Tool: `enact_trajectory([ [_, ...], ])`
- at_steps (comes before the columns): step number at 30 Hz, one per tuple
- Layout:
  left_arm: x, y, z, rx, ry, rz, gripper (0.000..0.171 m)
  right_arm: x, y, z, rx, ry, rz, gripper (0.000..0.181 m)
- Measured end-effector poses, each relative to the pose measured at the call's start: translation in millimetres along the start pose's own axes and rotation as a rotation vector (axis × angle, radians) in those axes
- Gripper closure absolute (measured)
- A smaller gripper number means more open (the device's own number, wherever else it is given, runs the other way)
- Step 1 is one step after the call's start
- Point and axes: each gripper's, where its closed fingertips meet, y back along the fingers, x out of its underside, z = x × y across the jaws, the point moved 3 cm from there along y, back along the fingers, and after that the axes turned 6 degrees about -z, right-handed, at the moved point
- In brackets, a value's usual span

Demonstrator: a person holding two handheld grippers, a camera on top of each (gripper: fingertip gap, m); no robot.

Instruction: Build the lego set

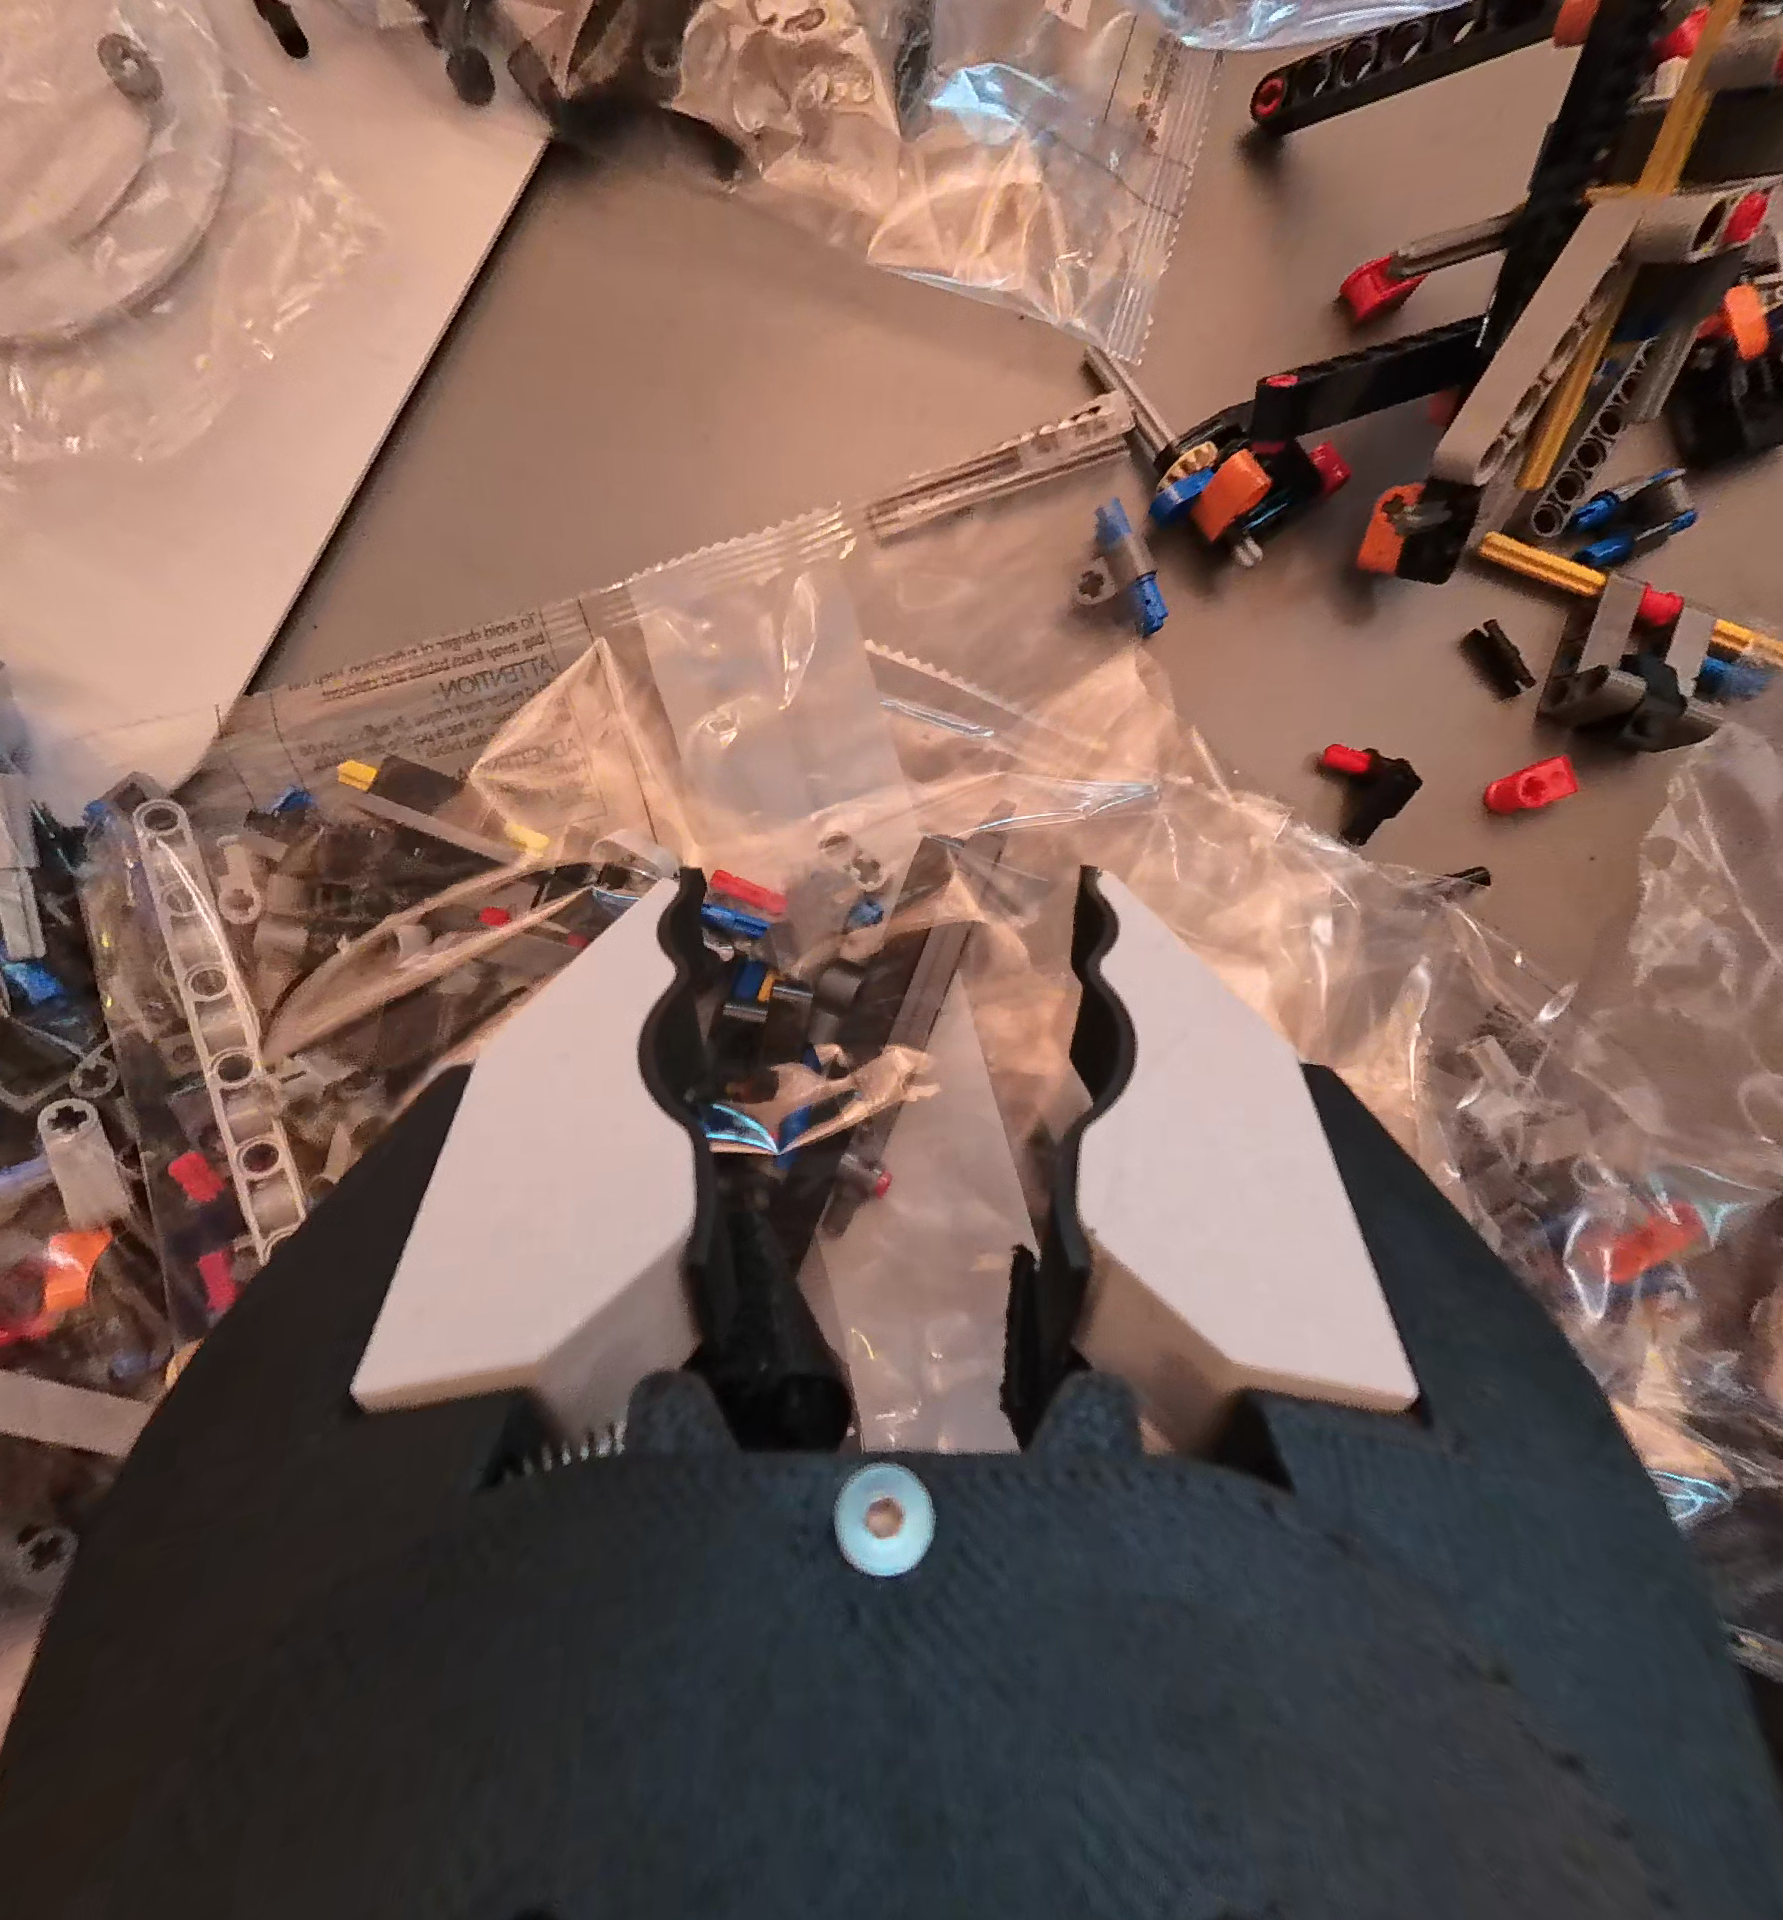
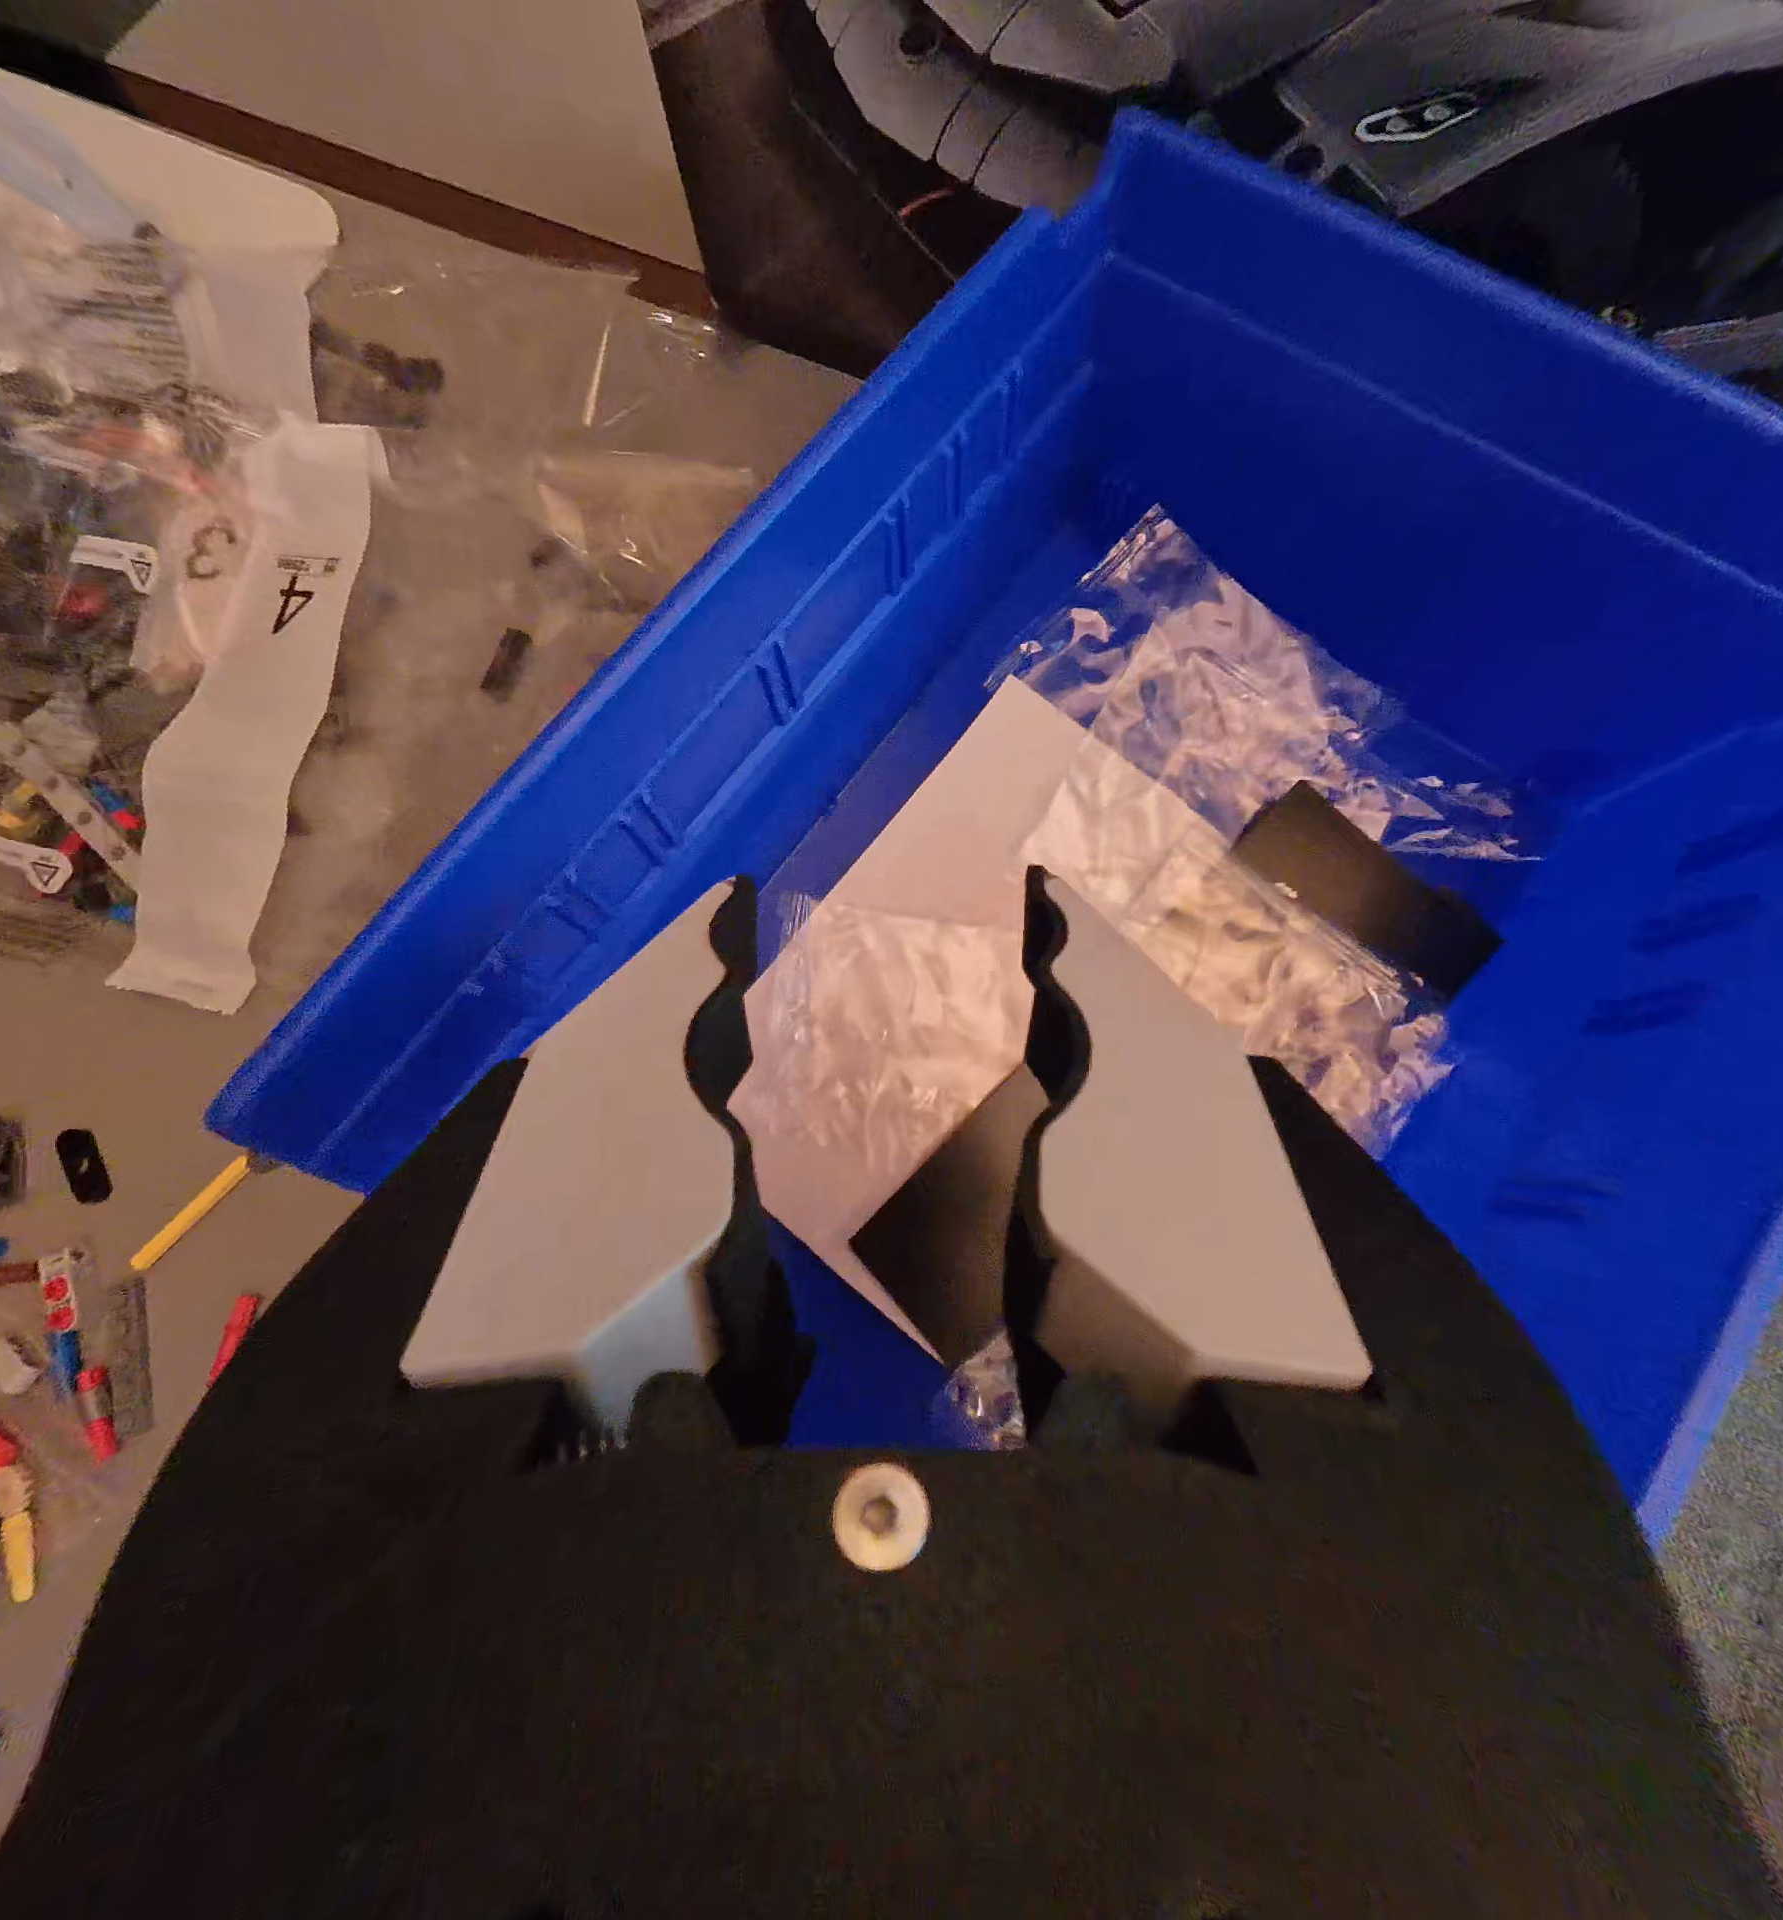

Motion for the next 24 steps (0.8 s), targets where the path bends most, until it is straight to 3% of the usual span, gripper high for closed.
enact_trajectory([
  [3,2,1,0,0.008,-0.004,-0.01,0.1,-8,-8,4,-0.01,0.0,0.021,0.136],
  [5,5,2,-1,0.012,-0.01,-0.003,0.111,-4,-7,5,0.028,0.028,0.065,0.137],
  [7,8,4,-1,0.013,-0.019,0.008,0.12,-14,3,16,0.045,0.057,-0.001,0.148],
  [10,10,7,1,-0.015,-0.037,0.025,0.129,-33,24,44,0.029,0.114,-0.064,0.148],
  [14,11,18,4,-0.033,-0.037,0.004,0.143,-60,43,109,-0.049,0.251,-0.159,0.15],
  [17,5,27,5,-0.037,-0.032,-0.052,0.153,-64,37,169,-0.167,0.337,-0.149,0.152],
  [21,1,41,7,-0.02,0.012,-0.128,0.154,-65,26,254,-0.361,0.43,-0.172,0.156],
  [24,0,50,11,-0.025,0.023,-0.178,0.155,-60,16,273,-0.326,0.487,-0.106,0.153],
])
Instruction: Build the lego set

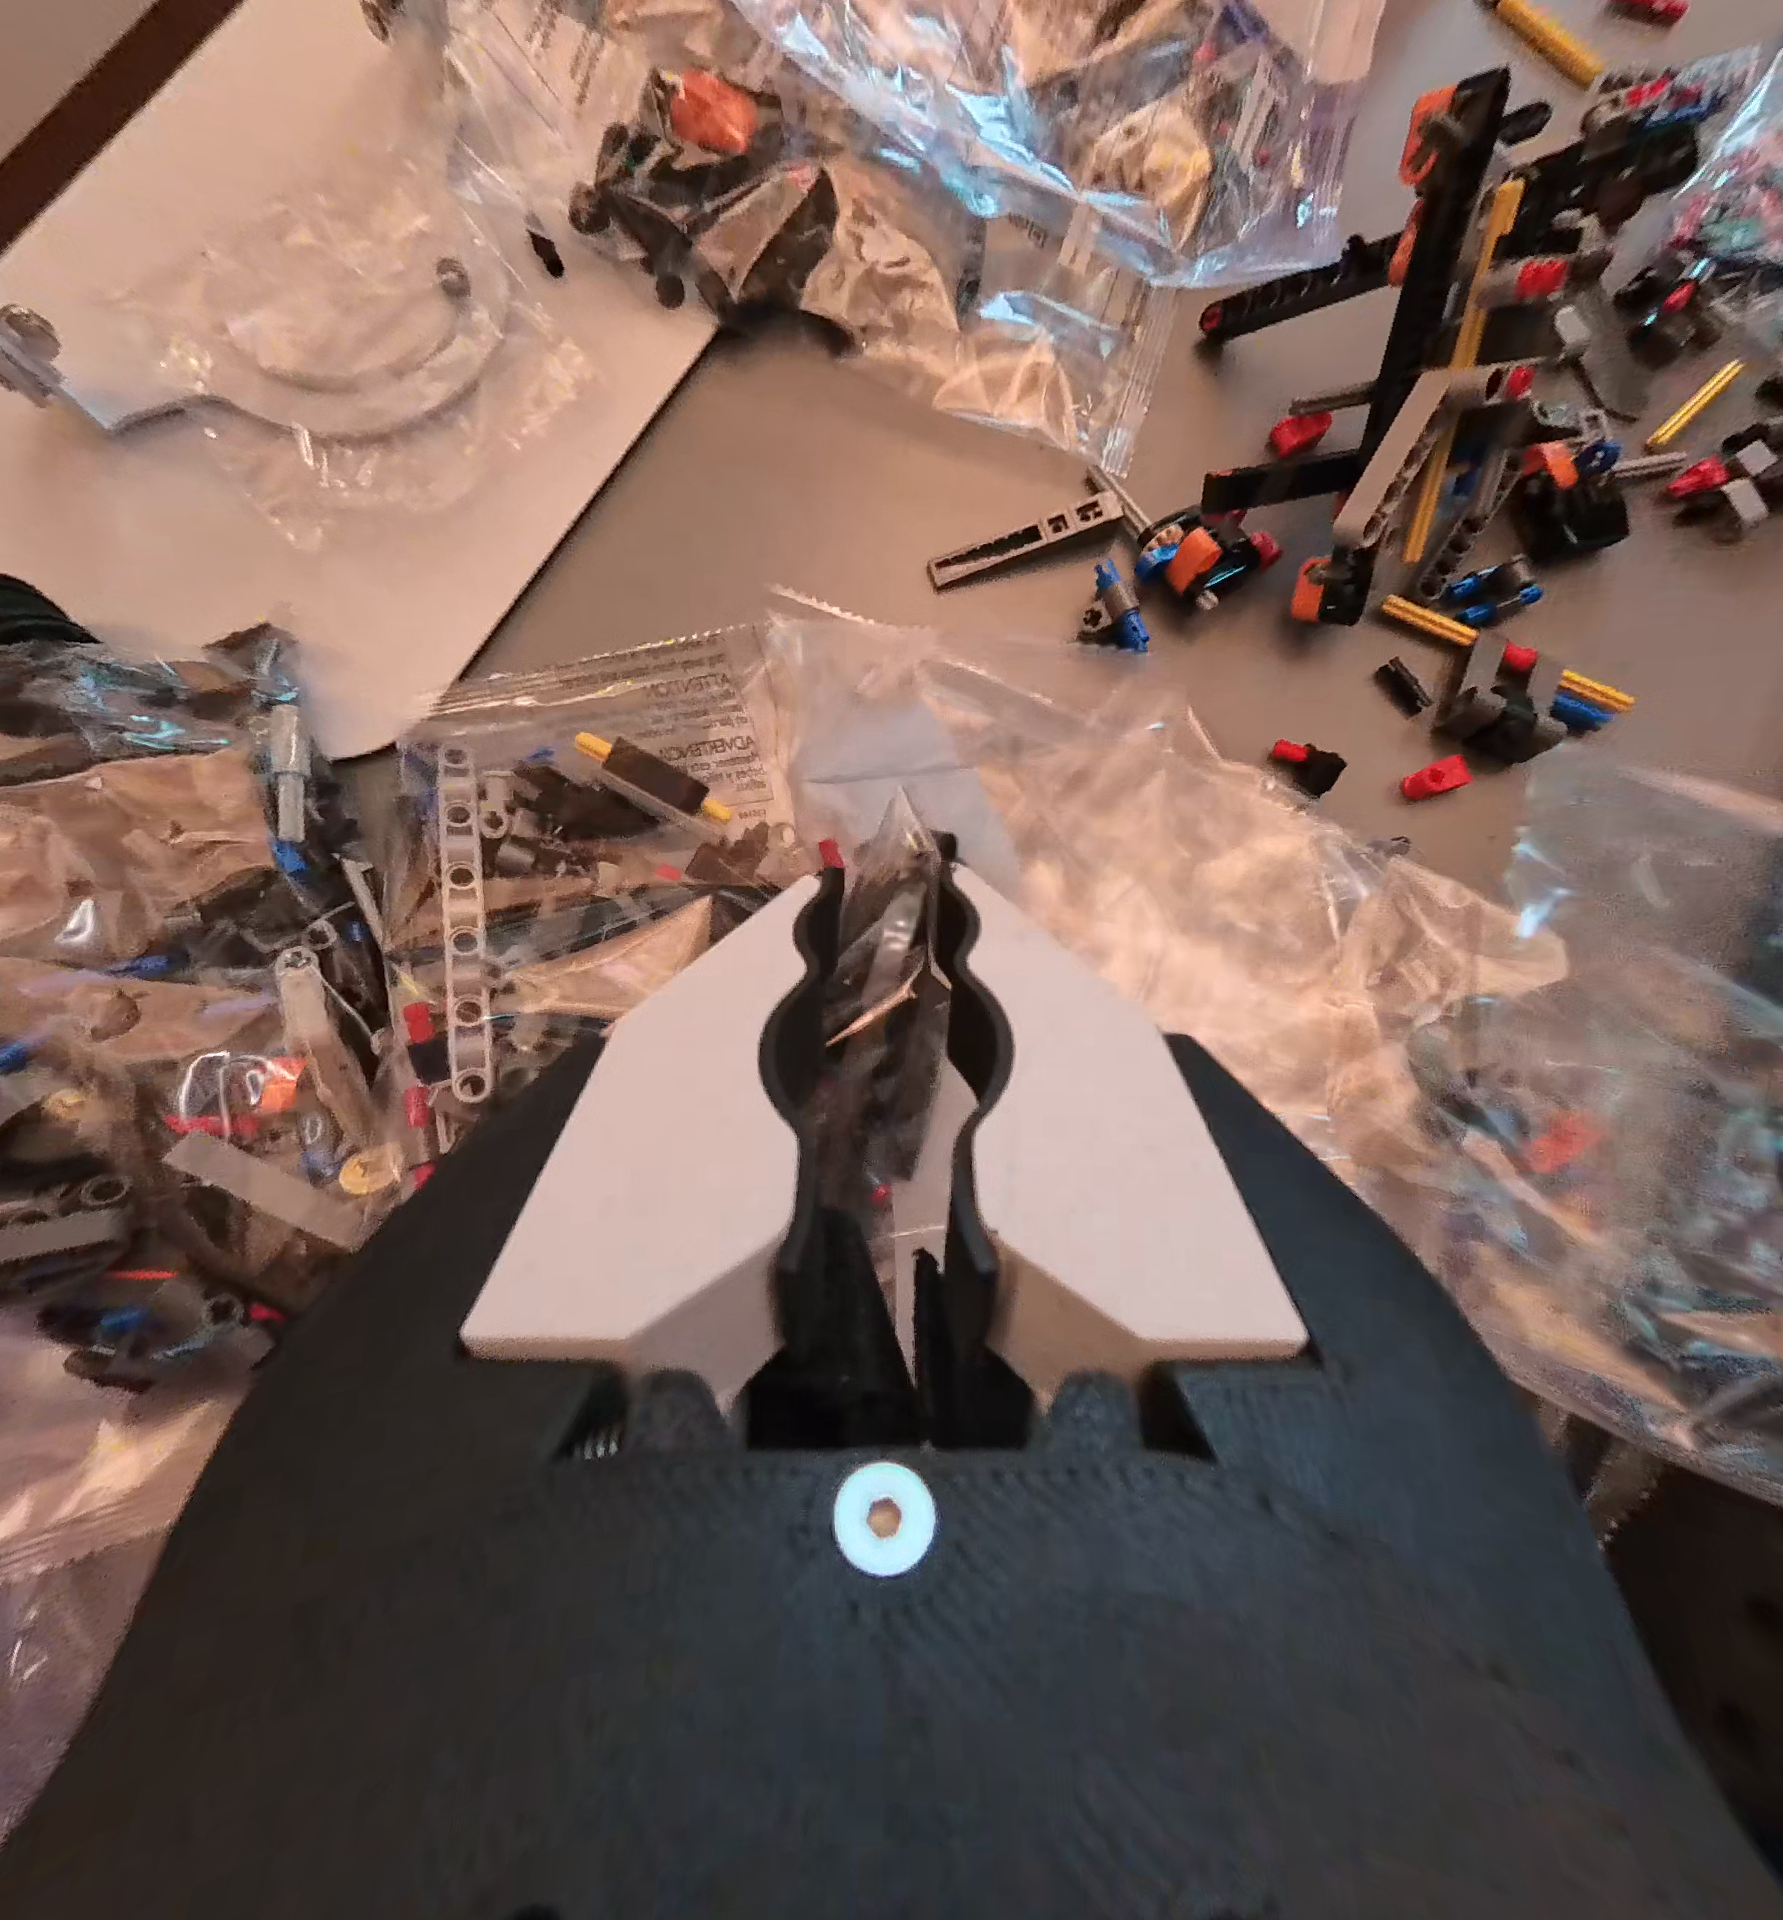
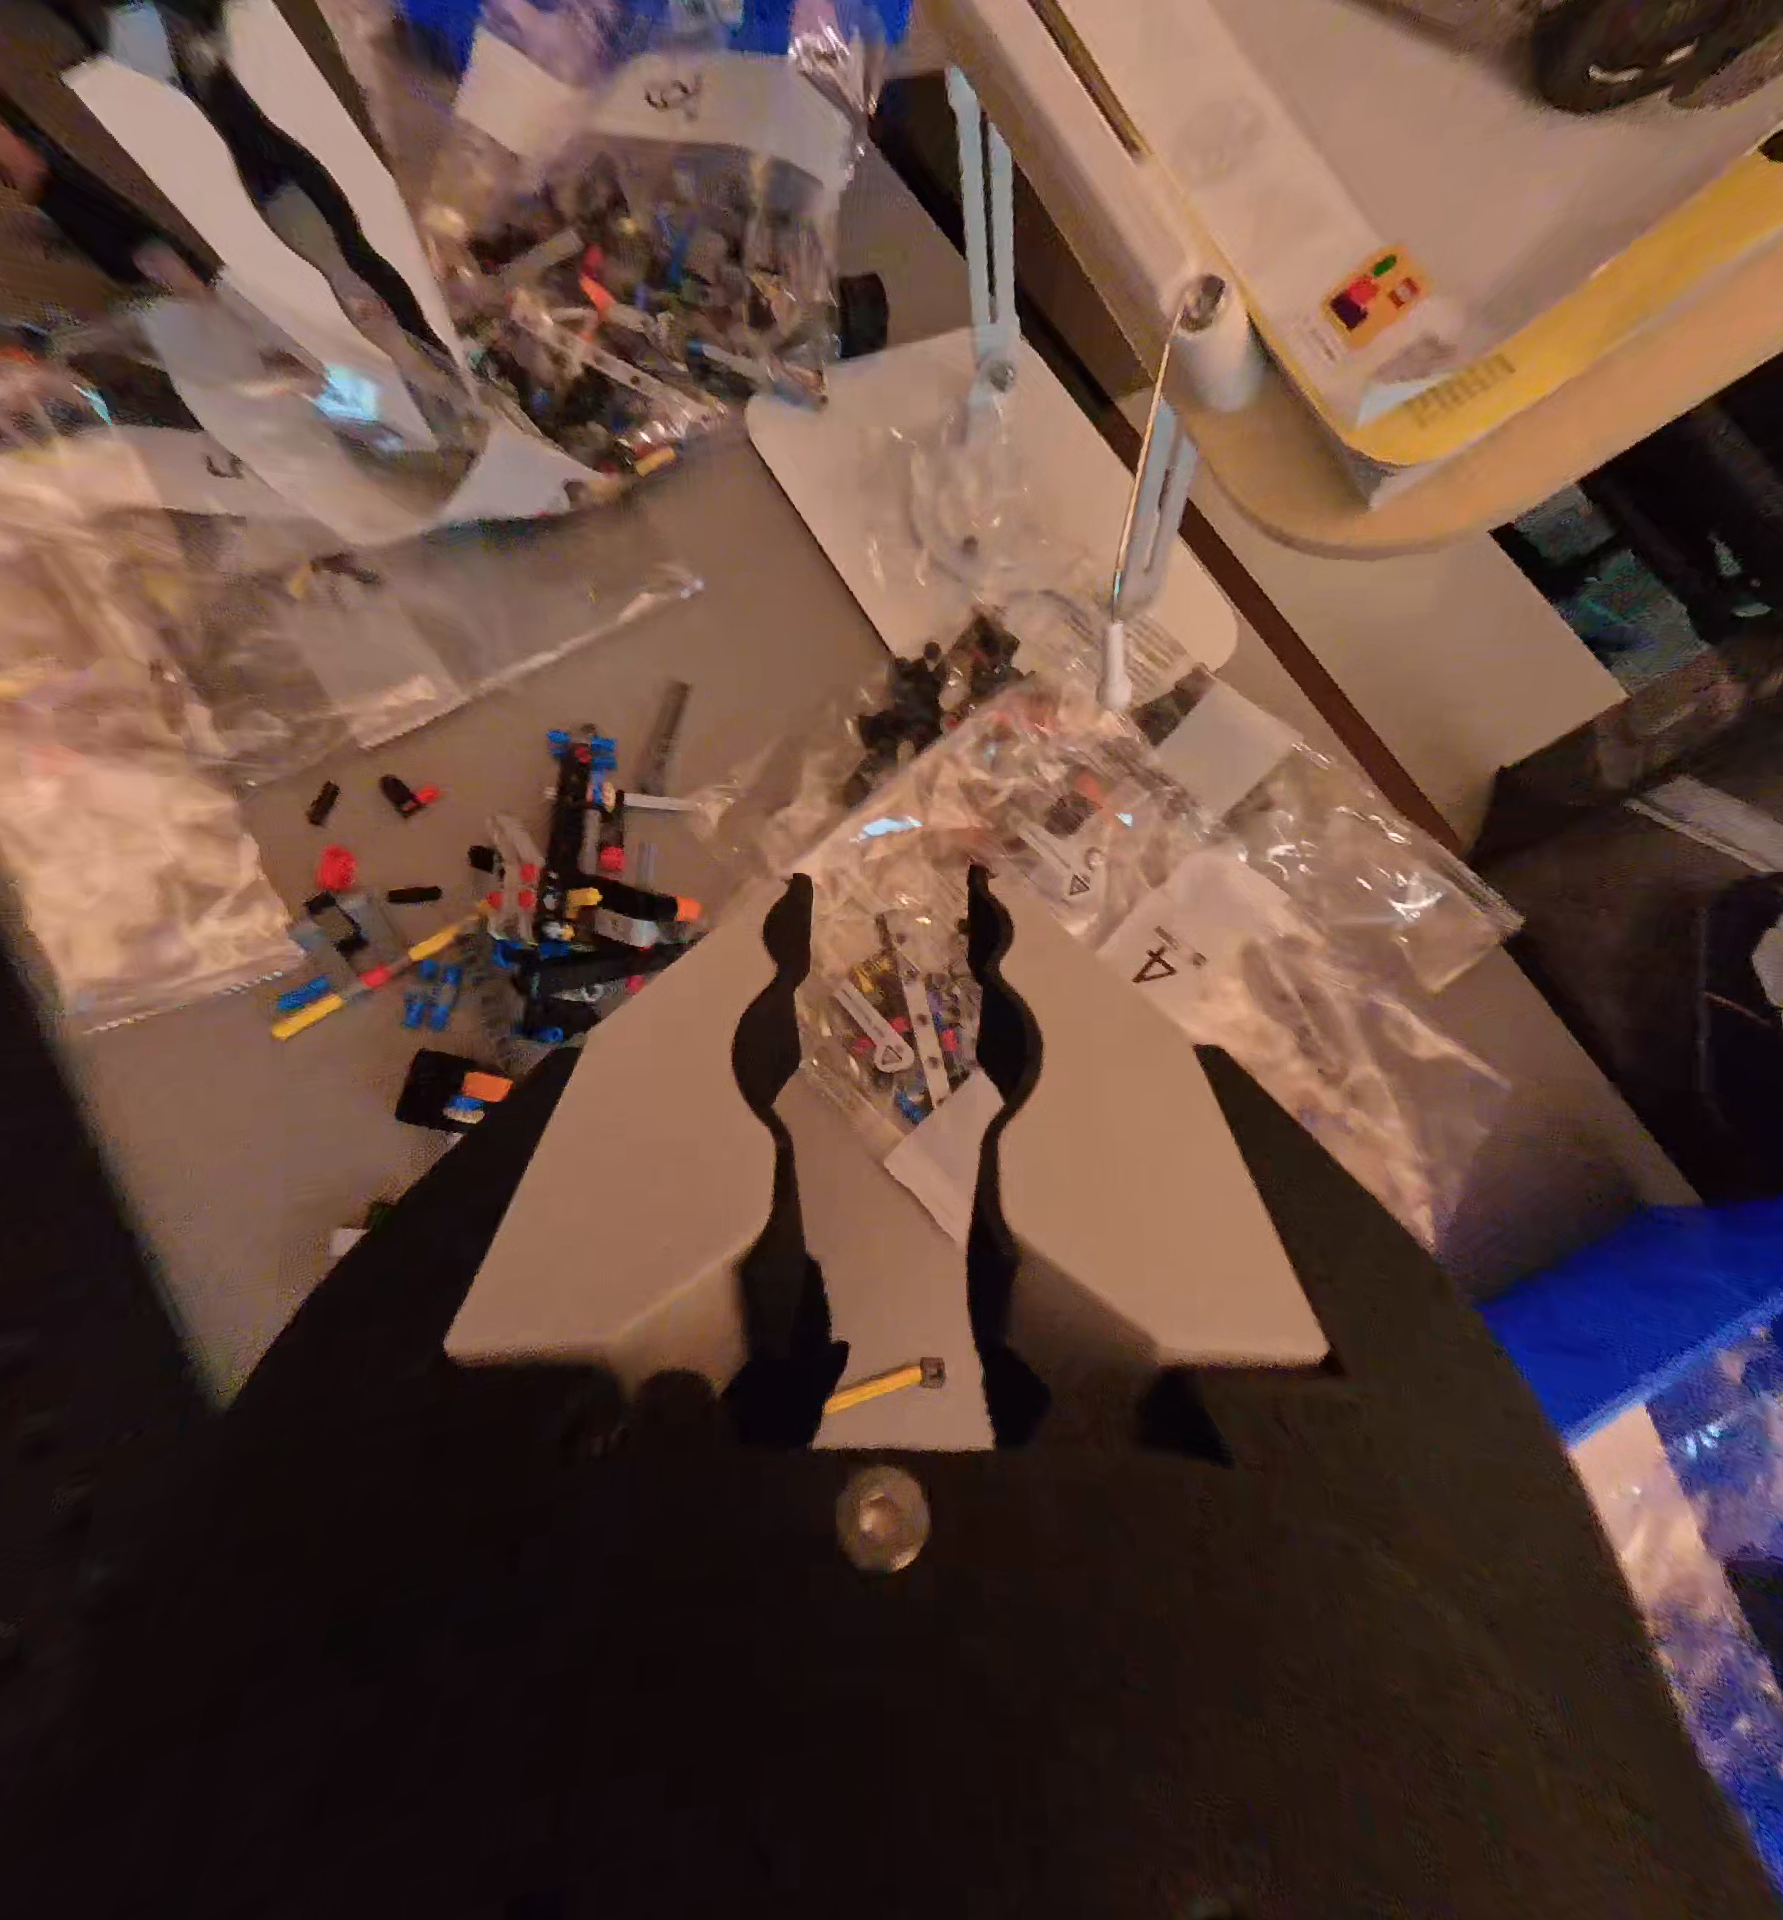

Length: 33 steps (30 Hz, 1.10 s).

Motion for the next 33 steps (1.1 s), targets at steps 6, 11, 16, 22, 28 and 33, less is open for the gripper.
enact_trajectory([
  [6,-4,6,-4,0.014,-0.018,-0.021,0.146,67,-37,-10,-0.095,0.002,0.259,0.142],
  [11,-5,1,-6,0.011,-0.028,-0.011,0.138,114,-79,-2,-0.15,0.008,0.416,0.139],
  [16,-9,1,-6,0.001,-0.031,-0.031,0.137,94,-91,13,-0.263,-0.081,0.283,0.149],
  [22,-8,0,-1,-0.027,-0.029,-0.025,0.136,88,-53,-69,0.076,-0.291,0.143,0.131],
  [28,-7,-3,3,-0.053,-0.037,-0.013,0.136,144,-70,-67,0.103,-0.308,0.46,0.135],
  [33,-9,-10,1,-0.05,-0.048,-0.004,0.136,131,-90,-41,-0.038,-0.278,0.396,0.181],
])
